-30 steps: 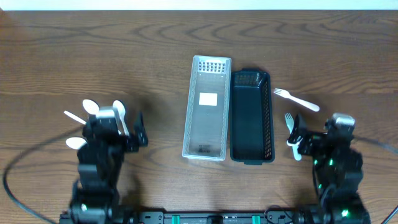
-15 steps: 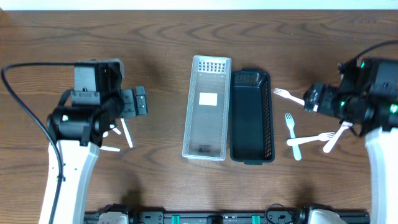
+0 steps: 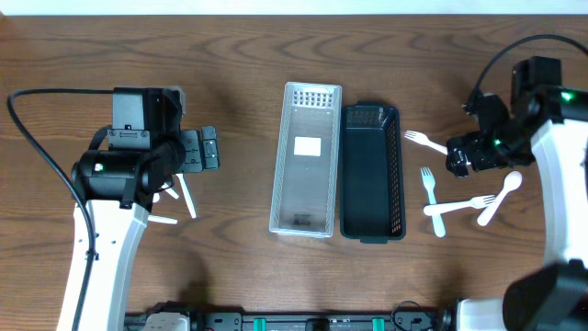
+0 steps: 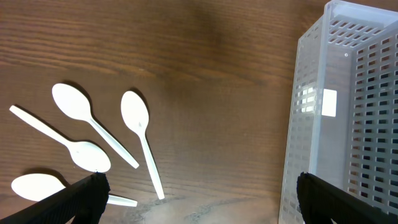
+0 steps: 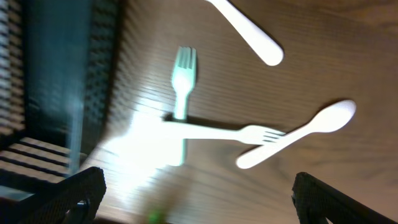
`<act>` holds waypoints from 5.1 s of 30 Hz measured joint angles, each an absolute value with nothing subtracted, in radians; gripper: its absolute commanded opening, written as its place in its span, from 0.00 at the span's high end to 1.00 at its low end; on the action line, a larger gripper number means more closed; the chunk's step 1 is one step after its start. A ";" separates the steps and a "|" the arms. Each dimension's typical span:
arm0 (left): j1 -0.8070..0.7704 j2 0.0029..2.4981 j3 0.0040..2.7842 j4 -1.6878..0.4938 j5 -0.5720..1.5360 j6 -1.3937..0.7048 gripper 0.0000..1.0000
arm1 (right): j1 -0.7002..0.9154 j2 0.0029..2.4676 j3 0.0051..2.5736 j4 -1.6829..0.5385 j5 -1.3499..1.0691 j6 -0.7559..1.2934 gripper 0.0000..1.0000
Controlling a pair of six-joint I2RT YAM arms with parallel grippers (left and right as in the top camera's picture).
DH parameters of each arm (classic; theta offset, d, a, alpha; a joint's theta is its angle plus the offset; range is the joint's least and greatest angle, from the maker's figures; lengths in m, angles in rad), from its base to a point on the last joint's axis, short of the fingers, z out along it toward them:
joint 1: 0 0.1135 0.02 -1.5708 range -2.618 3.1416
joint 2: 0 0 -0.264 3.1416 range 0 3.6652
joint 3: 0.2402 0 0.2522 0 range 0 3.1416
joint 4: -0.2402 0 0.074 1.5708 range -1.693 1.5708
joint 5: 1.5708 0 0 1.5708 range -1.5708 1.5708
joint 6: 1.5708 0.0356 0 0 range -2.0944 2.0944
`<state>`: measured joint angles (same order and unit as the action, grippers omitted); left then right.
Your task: Pack container
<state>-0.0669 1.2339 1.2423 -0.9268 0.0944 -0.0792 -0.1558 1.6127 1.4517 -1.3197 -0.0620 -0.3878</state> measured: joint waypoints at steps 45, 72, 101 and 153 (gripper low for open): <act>-0.067 1.234 1.242 -0.938 0.095 -0.131 0.02 | -0.019 2.103 1.462 -0.821 -0.173 -0.790 0.01; -0.067 1.234 1.242 -0.939 0.095 -0.131 0.02 | -0.019 2.103 1.465 -0.858 -0.138 -0.748 0.15; -0.067 1.234 1.242 -0.939 0.095 -0.131 0.02 | -0.019 2.103 1.465 -0.872 -0.130 -0.741 0.61; -0.067 1.235 1.242 -0.989 0.095 -0.131 0.02 | -0.019 2.093 1.478 -0.824 -0.125 -0.672 0.99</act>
